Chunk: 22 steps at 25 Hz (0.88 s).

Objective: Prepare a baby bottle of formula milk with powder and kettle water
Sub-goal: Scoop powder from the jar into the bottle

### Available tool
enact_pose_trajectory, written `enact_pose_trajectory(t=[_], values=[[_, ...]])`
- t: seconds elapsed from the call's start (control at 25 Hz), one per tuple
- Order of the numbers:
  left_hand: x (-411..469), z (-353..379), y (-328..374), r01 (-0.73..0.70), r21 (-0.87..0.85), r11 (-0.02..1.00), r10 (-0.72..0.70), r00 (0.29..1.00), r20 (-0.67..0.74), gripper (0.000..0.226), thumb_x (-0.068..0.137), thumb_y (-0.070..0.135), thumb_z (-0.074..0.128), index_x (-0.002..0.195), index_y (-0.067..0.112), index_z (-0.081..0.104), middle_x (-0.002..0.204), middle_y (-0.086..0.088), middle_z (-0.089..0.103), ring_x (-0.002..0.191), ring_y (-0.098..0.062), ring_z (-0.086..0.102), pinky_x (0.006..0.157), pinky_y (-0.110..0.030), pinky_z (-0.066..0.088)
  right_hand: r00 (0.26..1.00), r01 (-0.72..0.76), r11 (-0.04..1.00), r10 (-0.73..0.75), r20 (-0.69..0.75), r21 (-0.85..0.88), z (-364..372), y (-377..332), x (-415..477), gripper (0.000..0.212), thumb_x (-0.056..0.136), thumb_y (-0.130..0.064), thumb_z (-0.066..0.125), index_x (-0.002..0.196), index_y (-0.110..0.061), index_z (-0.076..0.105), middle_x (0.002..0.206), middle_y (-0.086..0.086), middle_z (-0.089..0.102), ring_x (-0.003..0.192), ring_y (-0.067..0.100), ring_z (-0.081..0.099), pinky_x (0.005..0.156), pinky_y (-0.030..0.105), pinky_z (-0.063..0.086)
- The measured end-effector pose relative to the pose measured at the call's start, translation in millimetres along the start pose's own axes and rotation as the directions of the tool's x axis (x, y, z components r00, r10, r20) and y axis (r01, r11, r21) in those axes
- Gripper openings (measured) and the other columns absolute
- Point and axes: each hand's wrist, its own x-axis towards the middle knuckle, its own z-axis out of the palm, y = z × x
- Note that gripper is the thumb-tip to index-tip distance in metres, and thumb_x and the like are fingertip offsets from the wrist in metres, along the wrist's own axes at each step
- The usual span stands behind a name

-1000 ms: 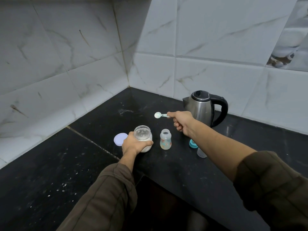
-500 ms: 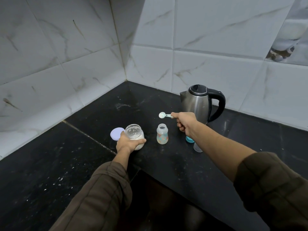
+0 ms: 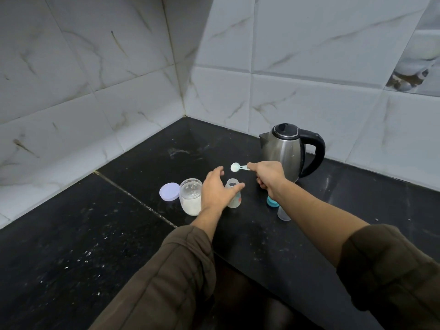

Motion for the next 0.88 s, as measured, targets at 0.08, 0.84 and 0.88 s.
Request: enact_pose_trajectory(t=[0.08, 0.84, 0.88], values=[[1, 15, -2, 0.092, 0.017, 0.996, -0.093, 0.995, 0.046, 0.091, 0.069, 0.055, 0.087, 0.144, 0.017, 0.052, 0.135, 0.0, 0.061, 0.127, -0.02, 0.056, 0.102, -0.035, 0.048, 1.0, 0.018, 1.0, -0.018, -0.007, 0.002, -3, 6, 3, 0.018, 0.091, -0.024, 0.077, 0.088, -0.006, 0.074, 0.055, 0.002, 0.046, 0.048, 0.015, 0.04, 0.047, 0.03, 0.034], [15, 14, 2, 0.154, 0.078, 0.985, -0.158, 0.986, 0.049, 0.03, 0.063, 0.05, 0.073, 0.083, 0.027, 0.074, 0.072, 0.005, 0.07, 0.077, -0.02, 0.068, 0.071, -0.035, 0.057, 0.803, 0.576, 0.654, -0.565, 0.19, -0.491, -8, 21, 13, 0.013, 0.096, -0.033, 0.072, 0.095, -0.026, 0.084, 0.055, -0.016, 0.058, 0.062, 0.007, 0.057, 0.071, 0.033, 0.056], [16, 13, 3, 0.148, 0.077, 0.986, -0.153, 0.987, 0.052, 0.031, 0.061, 0.05, 0.072, 0.082, 0.028, 0.074, 0.071, 0.005, 0.07, 0.076, -0.019, 0.068, 0.07, -0.035, 0.057, 0.762, 0.621, 0.581, -0.606, 0.228, -0.526, -10, 21, 13, 0.014, 0.097, -0.034, 0.071, 0.098, -0.029, 0.083, 0.063, -0.015, 0.061, 0.068, 0.008, 0.06, 0.071, 0.034, 0.055]])
